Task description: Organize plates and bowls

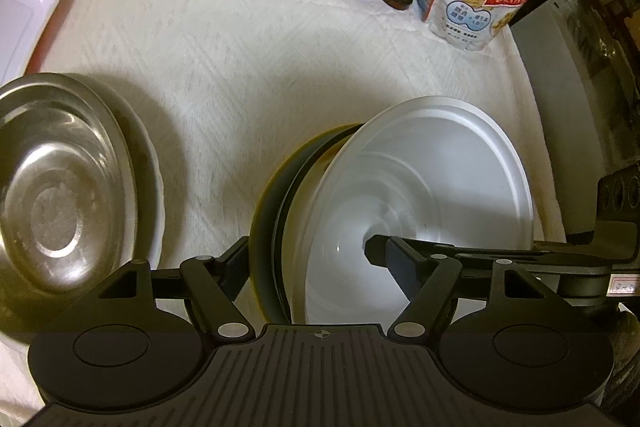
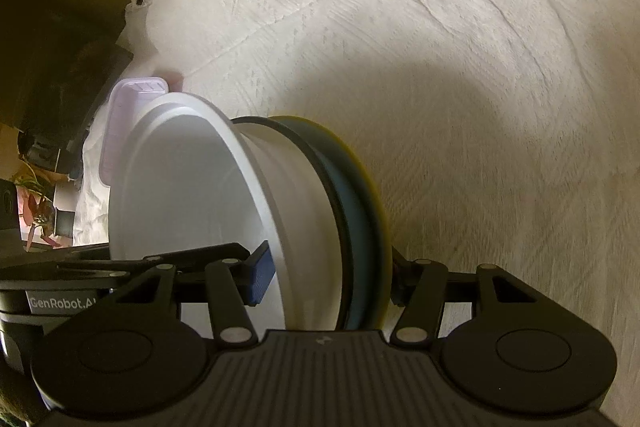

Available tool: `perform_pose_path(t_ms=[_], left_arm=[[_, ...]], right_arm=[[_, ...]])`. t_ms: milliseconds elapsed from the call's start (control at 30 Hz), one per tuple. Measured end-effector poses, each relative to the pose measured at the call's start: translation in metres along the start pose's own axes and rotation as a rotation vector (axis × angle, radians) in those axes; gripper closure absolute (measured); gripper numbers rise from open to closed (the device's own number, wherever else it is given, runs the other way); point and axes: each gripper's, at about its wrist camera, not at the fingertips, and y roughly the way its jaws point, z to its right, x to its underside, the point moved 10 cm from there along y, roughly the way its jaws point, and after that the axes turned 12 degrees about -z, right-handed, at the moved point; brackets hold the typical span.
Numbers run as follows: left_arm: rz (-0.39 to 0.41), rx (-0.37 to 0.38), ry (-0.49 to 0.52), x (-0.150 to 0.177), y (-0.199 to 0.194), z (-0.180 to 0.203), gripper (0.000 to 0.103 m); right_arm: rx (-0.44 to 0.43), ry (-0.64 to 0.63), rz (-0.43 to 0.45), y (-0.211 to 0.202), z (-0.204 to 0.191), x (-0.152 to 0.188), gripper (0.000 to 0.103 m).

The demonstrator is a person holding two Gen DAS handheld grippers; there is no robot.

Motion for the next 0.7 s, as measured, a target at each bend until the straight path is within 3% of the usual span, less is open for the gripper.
perform_pose_path(t_ms=[400, 700], left_arm=[[-0.013, 0.019, -0.009, 0.003, -0.008, -0.002, 0.027], [0.016, 0.03, -0.01, 0.003, -0.036, -0.01, 0.027]], right_arm=[[0.015, 0.009, -0.012, -0.003, -0.004, 0.003, 0.046], [0.022, 0.005, -0.004, -0.012, -0.025, 0.002, 0.046]])
